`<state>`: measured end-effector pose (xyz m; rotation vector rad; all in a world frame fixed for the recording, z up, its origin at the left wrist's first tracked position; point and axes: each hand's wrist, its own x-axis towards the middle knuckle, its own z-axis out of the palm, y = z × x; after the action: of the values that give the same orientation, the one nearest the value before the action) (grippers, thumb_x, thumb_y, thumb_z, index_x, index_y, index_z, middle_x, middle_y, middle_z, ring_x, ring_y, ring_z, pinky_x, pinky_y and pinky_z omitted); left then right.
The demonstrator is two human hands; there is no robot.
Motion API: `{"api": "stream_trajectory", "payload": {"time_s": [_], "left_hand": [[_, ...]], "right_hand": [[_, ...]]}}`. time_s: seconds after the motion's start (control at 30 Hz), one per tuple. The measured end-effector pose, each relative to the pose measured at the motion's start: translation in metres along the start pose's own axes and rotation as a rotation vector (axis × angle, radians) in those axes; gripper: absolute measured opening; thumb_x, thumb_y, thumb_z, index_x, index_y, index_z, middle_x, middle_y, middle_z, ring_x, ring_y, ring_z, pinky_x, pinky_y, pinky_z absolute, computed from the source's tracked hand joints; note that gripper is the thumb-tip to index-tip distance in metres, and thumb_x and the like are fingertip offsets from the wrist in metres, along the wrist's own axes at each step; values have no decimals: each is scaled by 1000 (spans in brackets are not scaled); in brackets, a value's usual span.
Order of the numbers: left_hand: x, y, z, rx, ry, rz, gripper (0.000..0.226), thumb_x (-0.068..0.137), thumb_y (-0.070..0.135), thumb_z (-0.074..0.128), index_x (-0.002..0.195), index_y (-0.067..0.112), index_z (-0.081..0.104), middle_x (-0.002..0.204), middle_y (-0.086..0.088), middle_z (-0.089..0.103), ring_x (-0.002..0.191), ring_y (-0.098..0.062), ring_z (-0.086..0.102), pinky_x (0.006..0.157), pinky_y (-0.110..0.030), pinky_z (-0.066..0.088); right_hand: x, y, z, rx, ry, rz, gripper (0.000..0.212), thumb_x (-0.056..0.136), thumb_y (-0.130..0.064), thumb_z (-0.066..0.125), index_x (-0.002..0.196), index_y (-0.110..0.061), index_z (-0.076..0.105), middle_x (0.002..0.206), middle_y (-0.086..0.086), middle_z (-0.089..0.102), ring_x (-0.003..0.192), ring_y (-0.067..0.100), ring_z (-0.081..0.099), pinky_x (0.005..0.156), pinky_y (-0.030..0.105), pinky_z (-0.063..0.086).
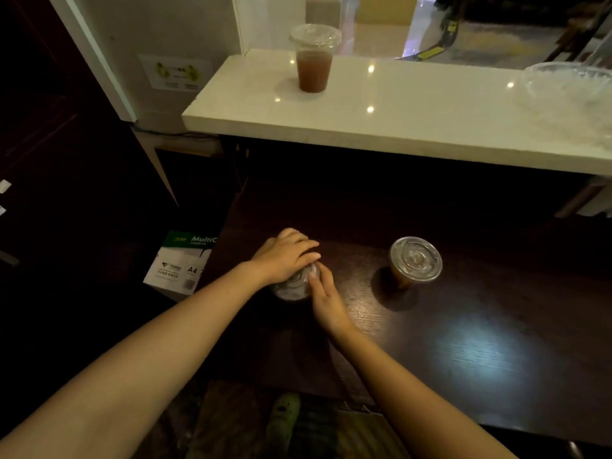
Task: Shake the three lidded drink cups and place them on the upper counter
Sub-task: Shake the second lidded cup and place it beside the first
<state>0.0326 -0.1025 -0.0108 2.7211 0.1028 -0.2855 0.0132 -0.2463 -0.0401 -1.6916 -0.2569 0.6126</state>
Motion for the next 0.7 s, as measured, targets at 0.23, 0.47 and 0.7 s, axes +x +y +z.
{"api": "stream_trajectory", "payload": {"time_s": [0.23, 0.47, 0.7], "left_hand": [[4, 33, 19, 108, 69, -9, 45, 97, 42, 25, 131, 25, 49, 141, 6, 47, 135, -13, 32, 109, -42, 23], [5, 33, 29, 241, 99, 2, 46, 98, 37, 18, 132, 25, 48, 141, 6, 46, 133, -13, 33, 103, -39, 26], [7, 31, 32, 293, 128, 18, 45, 99, 37, 20, 132, 26, 48, 138, 7, 48, 128, -13, 37, 99, -37, 28]], "right_hand": [[-7, 29, -22, -104, -186, 9, 64, 88, 3, 49, 145, -13, 25, 145, 4, 39, 128, 6, 36, 93, 1, 33], [27, 25, -23, -225, -338, -45, 80, 77, -8, 74, 142, -6, 29, 142, 8, 44, 129, 14, 41, 107, 23, 35], [47, 30, -24, -197, -453, -61, 62, 75, -6, 75, 130, -9, 46, 118, -5, 57, 104, -3, 55, 89, 7, 44]]}}
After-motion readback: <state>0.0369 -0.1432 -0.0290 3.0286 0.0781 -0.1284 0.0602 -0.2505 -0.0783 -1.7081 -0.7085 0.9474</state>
